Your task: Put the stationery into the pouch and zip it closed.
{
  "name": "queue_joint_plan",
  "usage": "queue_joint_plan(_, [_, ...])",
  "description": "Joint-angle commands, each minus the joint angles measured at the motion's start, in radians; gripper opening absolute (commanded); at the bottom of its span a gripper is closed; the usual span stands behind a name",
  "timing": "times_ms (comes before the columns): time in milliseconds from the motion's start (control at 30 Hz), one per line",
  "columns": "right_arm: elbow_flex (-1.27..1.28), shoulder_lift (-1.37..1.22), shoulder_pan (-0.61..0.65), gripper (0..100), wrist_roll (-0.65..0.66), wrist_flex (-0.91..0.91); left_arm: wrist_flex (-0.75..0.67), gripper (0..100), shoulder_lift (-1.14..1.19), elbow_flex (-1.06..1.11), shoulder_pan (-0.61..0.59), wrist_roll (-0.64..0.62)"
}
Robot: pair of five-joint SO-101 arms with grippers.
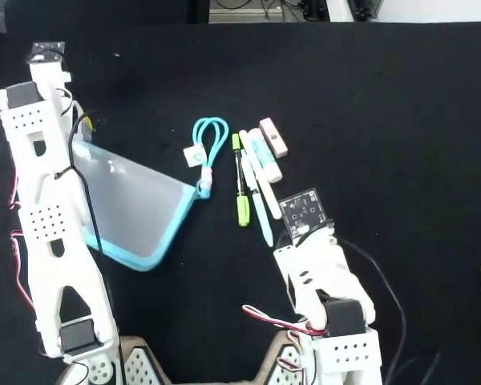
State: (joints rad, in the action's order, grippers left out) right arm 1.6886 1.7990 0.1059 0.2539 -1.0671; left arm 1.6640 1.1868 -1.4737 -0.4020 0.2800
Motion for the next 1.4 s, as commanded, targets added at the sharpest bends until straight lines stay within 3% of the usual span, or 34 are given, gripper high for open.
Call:
queue_joint_plan(0, [-0.004, 0.093, 0.009, 17.2, 0.005, -0.005, 0.098, 21, -0.012, -0.050, -0.019, 0.008])
queue_joint_plan(367, [-0.004, 0.093, 0.008, 17.2, 0.005, -0.005, 0.101, 21, -0.104, 0.162, -0.143, 0.009])
queue_joint_plan(633, [-0.004, 0.093, 0.009, 17.2, 0.005, -0.005, 0.091, 21, -0.539, 0.796, -0.137, 0.199])
queue_joint_plan(833, [-0.004, 0.093, 0.009, 17.2, 0.005, -0.005, -0.084, 21, -0.790, 0.928, -0.131, 0.239])
queue_joint_plan(933, [-0.004, 0.093, 0.009, 17.2, 0.005, -0.005, -0.084, 21, -0.850, 0.935, -0.047, 0.295])
queue_joint_plan(1100, [-0.004, 0.093, 0.008, 17.2, 0.005, -0.005, 0.097, 21, -0.878, 0.944, 0.179, 0.436])
queue_joint_plan(1367, [-0.004, 0.093, 0.006, 17.2, 0.005, -0.006, -0.043, 21, -0.890, 1.156, 0.378, 0.339])
